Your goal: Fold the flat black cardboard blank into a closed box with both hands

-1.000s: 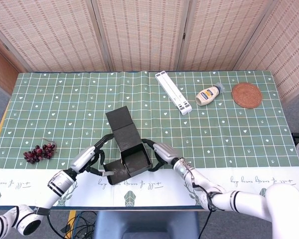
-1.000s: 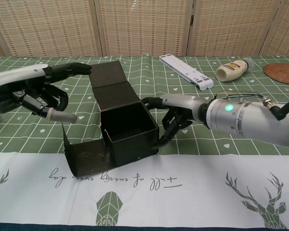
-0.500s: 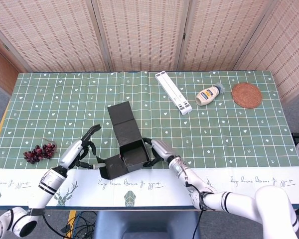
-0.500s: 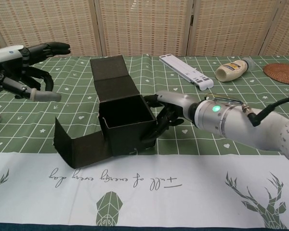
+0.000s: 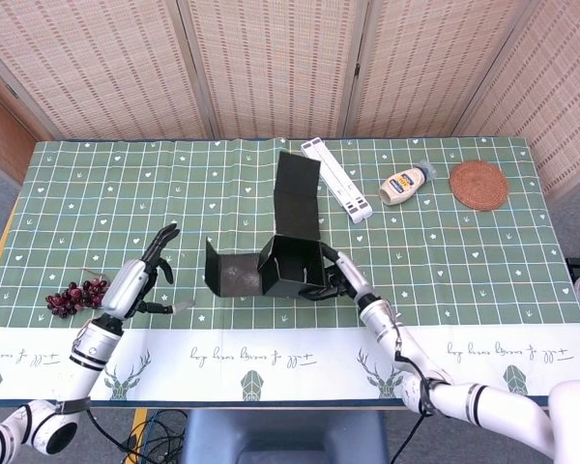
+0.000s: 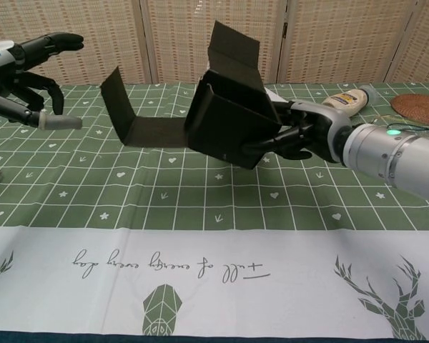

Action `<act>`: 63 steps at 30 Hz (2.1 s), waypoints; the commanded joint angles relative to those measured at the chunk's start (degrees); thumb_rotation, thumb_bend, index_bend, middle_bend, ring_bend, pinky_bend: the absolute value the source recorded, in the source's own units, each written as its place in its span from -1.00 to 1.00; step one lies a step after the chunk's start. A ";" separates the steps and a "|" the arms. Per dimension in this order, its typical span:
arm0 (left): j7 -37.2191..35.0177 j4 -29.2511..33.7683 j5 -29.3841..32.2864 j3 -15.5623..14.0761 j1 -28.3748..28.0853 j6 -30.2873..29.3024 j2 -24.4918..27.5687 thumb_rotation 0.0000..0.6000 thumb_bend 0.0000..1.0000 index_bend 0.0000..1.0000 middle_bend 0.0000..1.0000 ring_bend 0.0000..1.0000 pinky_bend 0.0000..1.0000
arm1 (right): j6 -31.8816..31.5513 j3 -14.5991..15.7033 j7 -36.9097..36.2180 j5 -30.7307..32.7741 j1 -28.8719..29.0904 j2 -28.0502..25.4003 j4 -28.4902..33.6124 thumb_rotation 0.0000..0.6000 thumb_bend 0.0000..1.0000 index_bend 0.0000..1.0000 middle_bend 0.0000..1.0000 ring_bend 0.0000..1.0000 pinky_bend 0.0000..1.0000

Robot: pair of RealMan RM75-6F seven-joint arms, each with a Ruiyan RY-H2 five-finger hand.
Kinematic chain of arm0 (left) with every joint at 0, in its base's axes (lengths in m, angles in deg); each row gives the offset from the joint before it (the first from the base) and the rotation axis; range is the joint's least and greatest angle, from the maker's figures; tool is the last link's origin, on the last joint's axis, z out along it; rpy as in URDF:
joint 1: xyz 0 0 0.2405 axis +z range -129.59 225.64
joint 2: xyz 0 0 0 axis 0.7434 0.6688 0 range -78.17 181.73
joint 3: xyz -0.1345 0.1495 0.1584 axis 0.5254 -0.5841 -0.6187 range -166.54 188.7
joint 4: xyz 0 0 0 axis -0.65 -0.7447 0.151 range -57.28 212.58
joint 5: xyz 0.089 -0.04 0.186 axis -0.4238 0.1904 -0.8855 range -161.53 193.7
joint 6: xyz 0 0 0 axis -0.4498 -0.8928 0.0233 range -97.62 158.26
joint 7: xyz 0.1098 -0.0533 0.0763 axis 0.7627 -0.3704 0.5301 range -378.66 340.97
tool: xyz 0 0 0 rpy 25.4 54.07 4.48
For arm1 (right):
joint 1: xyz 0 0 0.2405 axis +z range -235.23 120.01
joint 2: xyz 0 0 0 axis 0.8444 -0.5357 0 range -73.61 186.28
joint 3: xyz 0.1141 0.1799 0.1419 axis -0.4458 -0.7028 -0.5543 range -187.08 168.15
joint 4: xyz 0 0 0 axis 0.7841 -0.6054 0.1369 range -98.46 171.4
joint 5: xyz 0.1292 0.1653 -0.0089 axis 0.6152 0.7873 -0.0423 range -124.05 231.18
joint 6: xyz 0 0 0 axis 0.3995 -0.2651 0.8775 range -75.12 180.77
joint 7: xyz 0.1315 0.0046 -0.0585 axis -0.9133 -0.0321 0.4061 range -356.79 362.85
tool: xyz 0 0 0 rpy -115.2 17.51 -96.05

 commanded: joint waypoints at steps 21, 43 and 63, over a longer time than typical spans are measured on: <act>13.08 -19.31 -8.48 3.13 -6.39 -9.36 -15.81 1.00 -0.85 -1.00 -1.00 0.10 0.75 | 1.14 -0.19 -20.77 -9.20 -3.49 -1.64 2.10 1.00 -0.68 -0.25 -0.12 0.61 1.00; 14.77 -19.86 -11.42 2.31 -12.04 -9.60 -16.80 1.00 -0.85 -1.00 -1.00 0.09 0.75 | 0.44 2.11 -6.49 -4.19 -1.09 0.98 2.36 1.00 -0.67 -0.25 -0.12 0.61 1.00; 15.66 -34.53 -16.19 -2.26 -15.54 -10.38 -22.37 1.00 -0.85 -0.47 -0.72 0.17 0.75 | 2.32 2.47 8.64 3.05 2.79 3.24 0.89 1.00 -0.66 -0.24 -0.11 0.61 1.00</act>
